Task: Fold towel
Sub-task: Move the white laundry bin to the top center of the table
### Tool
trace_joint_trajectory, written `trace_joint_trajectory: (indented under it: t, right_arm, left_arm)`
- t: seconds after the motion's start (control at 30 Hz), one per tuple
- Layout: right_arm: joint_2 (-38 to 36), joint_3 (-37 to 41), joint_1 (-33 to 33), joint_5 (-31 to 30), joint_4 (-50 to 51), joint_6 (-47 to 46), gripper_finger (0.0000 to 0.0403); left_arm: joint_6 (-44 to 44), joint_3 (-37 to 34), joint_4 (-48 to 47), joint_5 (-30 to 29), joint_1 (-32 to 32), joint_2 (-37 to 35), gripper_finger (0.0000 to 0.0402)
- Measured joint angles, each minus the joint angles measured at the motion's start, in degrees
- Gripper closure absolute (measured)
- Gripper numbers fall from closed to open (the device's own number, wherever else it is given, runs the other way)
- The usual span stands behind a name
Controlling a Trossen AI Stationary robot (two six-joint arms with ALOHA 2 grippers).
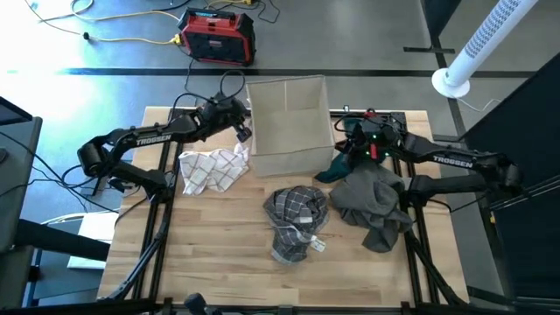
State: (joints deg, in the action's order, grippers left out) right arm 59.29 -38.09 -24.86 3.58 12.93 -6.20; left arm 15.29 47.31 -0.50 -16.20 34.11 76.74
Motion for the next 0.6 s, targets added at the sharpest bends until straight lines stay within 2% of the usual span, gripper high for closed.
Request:
trace_joint_trajectory:
  t: [0.13,0.5,0.6]
  right_arm:
    - [2.44,0.00,0.02,0.44,-0.19,-0.30,0.0403]
    - [3.18,-0.08,1.55,1.03,1.39,-2.75,0.0403]
    - [0.93,-0.09,2.71,1.10,3.40,-4.01,0.0403]
  left_arm:
    - [0.02,0.00,-0.07,0.11,0.62,-0.19,0.0401]
    - [1.27,0.00,-0.10,-1.96,2.32,-0.85,0.0401]
    - [1.77,0.00,-1.63,-5.91,1.88,-2.85,0.0401]
